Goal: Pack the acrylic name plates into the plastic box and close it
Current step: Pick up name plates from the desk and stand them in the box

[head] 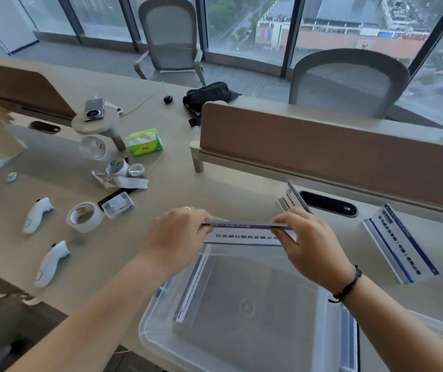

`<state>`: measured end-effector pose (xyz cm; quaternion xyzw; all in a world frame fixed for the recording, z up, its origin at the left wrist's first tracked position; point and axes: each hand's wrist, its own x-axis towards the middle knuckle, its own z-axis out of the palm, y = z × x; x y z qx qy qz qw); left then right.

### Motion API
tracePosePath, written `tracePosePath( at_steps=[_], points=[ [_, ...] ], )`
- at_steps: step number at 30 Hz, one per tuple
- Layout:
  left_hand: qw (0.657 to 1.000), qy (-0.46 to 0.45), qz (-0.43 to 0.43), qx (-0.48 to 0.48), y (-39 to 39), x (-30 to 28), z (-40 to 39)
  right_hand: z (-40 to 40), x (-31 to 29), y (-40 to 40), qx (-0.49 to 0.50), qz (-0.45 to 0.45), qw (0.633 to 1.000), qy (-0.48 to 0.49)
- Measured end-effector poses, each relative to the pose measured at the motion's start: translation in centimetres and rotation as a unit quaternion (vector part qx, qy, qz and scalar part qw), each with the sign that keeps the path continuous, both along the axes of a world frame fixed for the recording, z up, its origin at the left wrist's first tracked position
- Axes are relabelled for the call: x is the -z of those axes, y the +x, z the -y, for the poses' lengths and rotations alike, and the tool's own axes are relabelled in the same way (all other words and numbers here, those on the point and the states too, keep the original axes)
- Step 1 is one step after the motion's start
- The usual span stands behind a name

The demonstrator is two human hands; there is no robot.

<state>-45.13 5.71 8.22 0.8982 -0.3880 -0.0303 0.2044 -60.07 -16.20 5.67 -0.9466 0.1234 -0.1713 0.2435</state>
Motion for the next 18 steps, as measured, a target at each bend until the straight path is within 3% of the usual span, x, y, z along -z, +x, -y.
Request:
tracePosePath(
  at_steps=[12,18],
  points=[
    [0.989,0.127,-0.078,-0.021,-6.7,5.7,-2.8,-1.1,6.2,-1.0,-0.078,-0.108,0.991,0.027],
    [0.970,0.177,-0.164,-0.015,-8.4,9.0,-3.4,-1.7,9.3,0.5,-0.122,-0.175,0.977,-0.006]
  ],
)
